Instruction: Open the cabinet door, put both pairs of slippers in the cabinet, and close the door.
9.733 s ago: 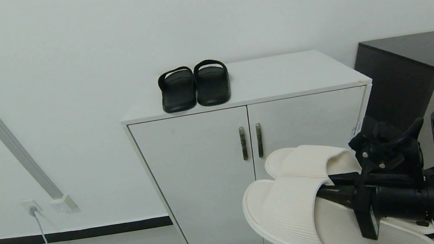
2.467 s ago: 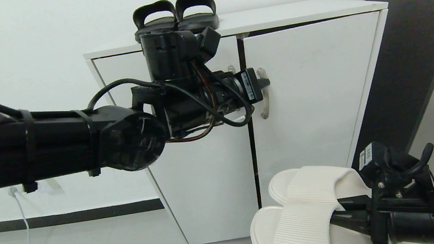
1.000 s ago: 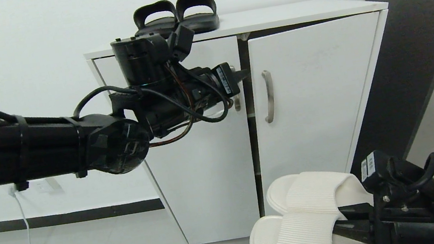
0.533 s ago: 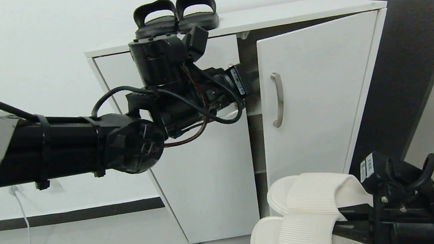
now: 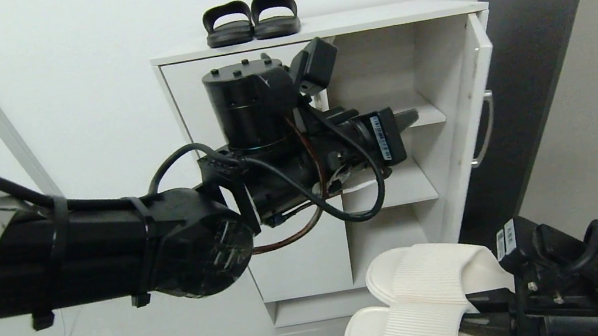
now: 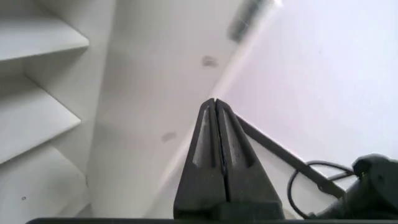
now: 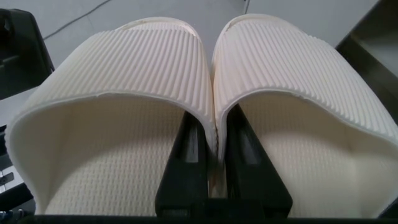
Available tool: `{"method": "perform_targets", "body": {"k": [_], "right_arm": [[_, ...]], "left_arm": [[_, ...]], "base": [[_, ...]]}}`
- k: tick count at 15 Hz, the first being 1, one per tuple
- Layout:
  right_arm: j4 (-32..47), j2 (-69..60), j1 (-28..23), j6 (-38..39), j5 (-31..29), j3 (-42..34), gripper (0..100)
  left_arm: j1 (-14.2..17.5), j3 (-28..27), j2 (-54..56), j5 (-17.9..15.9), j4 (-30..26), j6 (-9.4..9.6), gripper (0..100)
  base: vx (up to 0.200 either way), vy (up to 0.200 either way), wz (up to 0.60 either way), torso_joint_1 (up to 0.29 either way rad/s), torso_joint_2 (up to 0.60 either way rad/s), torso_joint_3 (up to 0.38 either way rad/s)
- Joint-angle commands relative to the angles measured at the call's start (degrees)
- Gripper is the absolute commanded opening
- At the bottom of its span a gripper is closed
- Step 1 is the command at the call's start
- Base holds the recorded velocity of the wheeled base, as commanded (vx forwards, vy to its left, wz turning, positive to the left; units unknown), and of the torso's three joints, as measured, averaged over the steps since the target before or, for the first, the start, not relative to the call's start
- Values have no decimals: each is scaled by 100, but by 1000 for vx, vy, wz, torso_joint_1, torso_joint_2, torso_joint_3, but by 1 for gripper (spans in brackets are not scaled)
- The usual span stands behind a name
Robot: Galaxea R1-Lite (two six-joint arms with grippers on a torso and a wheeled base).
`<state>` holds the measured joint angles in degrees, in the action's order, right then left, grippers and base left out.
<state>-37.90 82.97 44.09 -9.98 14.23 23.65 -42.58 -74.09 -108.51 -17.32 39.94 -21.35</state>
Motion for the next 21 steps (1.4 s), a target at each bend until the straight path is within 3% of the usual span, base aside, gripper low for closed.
{"method": "perform_targets", "body": {"k": [1,3,7,8,9,10,14,15,16,18,19,20,21], "right_arm": [[-7,9,3,-4,1,-1,0],[-16,18,-15,-4,1,-1,0],[-24,44,-59,5,-8,17,0],[-33,35,-59,5,-8,17,0],[-33,35,-68,5,-8,17,0],[-33,44,-94,5,-25,34,0],[-42,308,-445,40,-34,201,0],[-42,334,-472,49,-34,201,0],[-42,334,-489,58,-34,201,0],[-42,325,-560,58,-34,201,0],[-42,325,-569,58,-34,201,0],[-42,334,-560,49,-25,201,0],[-42,343,-560,49,-25,201,0]], "left_arm": [[215,88,137,10,5,-1,0],[523,528,620,1,5,-1,0],[1015,2707,2818,10,-91,-1,0],[1094,2997,3143,18,-162,8,0],[1393,3718,4110,300,-575,148,0],[1621,3964,4593,528,-988,227,0],[2474,4404,6483,1117,-2754,254,0],[2544,4527,6905,1249,-3088,342,0],[2623,4773,7414,1557,-3378,596,0],[2720,5441,8232,2550,-3616,1256,0],[2834,5704,8469,2892,-3616,1440,0],[3458,6144,8908,3077,-3616,1616,0],[3661,6276,9040,3077,-3616,1634,0]], "base": [[0,0,0,0,0,0],[0,0,0,0,0,0],[0,0,0,0,0,0],[0,0,0,0,0,0],[0,0,0,0,0,0],[0,0,0,0,0,0],[0,0,0,0,0,0],[0,0,0,0,0,0],[0,0,0,0,0,0],[0,0,0,0,0,0],[0,0,0,0,0,0],[0,0,0,0,0,0],[0,0,0,0,0,0]]}}
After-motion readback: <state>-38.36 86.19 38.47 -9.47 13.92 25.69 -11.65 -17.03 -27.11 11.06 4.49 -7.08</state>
